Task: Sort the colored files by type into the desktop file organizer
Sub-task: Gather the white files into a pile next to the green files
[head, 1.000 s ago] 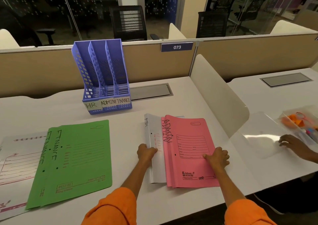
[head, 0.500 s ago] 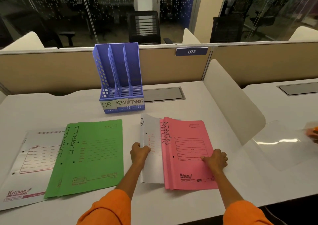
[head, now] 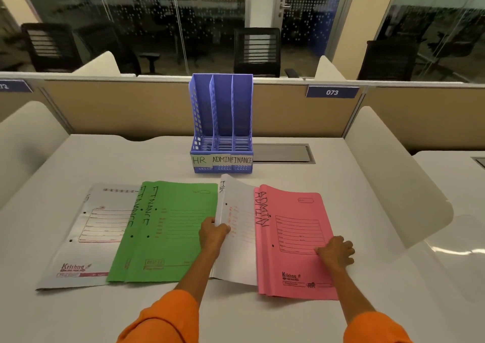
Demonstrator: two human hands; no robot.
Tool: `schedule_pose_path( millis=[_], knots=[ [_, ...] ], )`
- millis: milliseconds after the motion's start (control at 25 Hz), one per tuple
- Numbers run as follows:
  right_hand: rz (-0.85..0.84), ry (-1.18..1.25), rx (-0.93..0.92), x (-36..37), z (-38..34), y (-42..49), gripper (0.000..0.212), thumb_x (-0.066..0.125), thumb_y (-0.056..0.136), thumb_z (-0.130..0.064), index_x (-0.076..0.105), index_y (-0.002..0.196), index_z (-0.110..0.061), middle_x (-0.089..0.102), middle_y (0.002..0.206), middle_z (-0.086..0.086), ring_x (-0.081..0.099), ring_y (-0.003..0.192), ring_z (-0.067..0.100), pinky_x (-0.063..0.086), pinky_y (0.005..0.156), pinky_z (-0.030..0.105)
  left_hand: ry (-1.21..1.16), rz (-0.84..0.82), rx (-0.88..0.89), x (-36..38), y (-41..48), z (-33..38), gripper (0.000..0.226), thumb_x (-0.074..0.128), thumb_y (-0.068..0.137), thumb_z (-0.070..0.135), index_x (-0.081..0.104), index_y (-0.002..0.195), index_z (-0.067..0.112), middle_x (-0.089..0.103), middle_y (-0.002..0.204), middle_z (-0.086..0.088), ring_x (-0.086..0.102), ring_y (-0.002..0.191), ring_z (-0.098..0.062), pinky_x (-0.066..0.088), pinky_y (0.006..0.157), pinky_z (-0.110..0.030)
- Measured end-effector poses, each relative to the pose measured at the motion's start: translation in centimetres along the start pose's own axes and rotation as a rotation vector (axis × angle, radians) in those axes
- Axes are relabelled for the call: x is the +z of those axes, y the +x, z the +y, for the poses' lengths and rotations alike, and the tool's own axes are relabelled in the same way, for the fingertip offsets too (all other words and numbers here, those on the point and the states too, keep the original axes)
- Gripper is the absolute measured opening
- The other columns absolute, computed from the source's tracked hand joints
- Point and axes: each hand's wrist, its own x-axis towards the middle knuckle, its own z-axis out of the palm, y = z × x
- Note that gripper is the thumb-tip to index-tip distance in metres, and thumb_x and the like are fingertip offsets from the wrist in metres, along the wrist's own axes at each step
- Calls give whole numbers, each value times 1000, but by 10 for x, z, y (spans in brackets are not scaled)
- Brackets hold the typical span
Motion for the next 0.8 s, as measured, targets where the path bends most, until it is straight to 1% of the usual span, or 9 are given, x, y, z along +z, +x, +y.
schedule_pose_path(
  millis=[40, 200, 280, 360, 480, 600, 680, 720, 800],
  knots=[
    [-7, -9, 7, 0, -2, 0, 64, 83, 72, -23, 47, 118, 2, 43, 126, 25, 41, 119, 40, 40, 100, 52, -4, 7, 4, -6, 1, 1, 35, 72, 77, 4, 60, 109, 8, 69, 106, -12, 65, 82, -25, 49, 58, -26],
    [-12, -59, 26, -3, -11, -6, 54, 73, 79, -17, 45, 121, 2, 43, 127, 25, 42, 119, 40, 40, 100, 51, 12, 46, 23, -31, 7, 7, 34, 72, 76, 6, 61, 108, 12, 70, 103, -10, 68, 83, -27, 55, 67, -32],
    [42, -135, -75, -2, -21, -15, 53, 68, 83, -22, 43, 123, 2, 46, 126, 23, 45, 118, 38, 41, 100, 50, 18, 78, 38, -47, 11, 12, 33, 71, 75, 7, 62, 106, 13, 71, 102, -10, 69, 81, -26, 56, 67, -33],
    [82, -166, -250, 4, -36, -25, 60, 65, 86, -34, 42, 128, 3, 48, 130, 23, 46, 120, 37, 42, 102, 49, 19, 105, 53, -63, 16, 17, 33, 72, 74, 8, 63, 106, 13, 71, 101, -9, 69, 80, -26, 57, 67, -33],
    [44, -56, -413, 15, -72, -46, 71, 61, 90, -42, 37, 139, 3, 41, 144, 23, 39, 133, 37, 34, 110, 51, 11, 143, 72, -89, 22, 27, 38, 73, 74, 9, 63, 111, 10, 71, 101, -10, 70, 81, -28, 59, 71, -38],
    [-71, 157, -517, 28, -116, -72, 72, 61, 91, -41, 33, 143, 2, 38, 148, 22, 38, 135, 36, 34, 112, 49, -31, 176, 94, -120, 29, 36, 38, 74, 74, 9, 63, 110, 10, 71, 101, -10, 69, 81, -27, 56, 66, -33],
    [-176, 315, -529, 37, -143, -90, 67, 60, 92, -39, 35, 142, -1, 42, 145, 20, 42, 131, 35, 37, 109, 48, -55, 179, 109, -139, 32, 38, 38, 74, 74, 7, 63, 110, 11, 70, 100, -9, 67, 79, -24, 54, 64, -30],
    [-229, 373, -519, 43, -154, -99, 65, 60, 92, -39, 37, 140, -3, 45, 143, 18, 46, 128, 34, 40, 107, 48, -69, 178, 109, -149, 34, 38, 37, 74, 74, 7, 64, 109, 11, 70, 101, -9, 67, 79, -23, 55, 65, -31],
    [-332, 457, -465, 54, -172, -112, 66, 61, 90, -43, 37, 140, -6, 48, 141, 15, 50, 124, 33, 43, 104, 46, -107, 172, 91, -164, 37, 36, 37, 74, 75, 5, 65, 110, 11, 70, 102, -9, 67, 84, -26, 59, 75, -39]
  ],
)
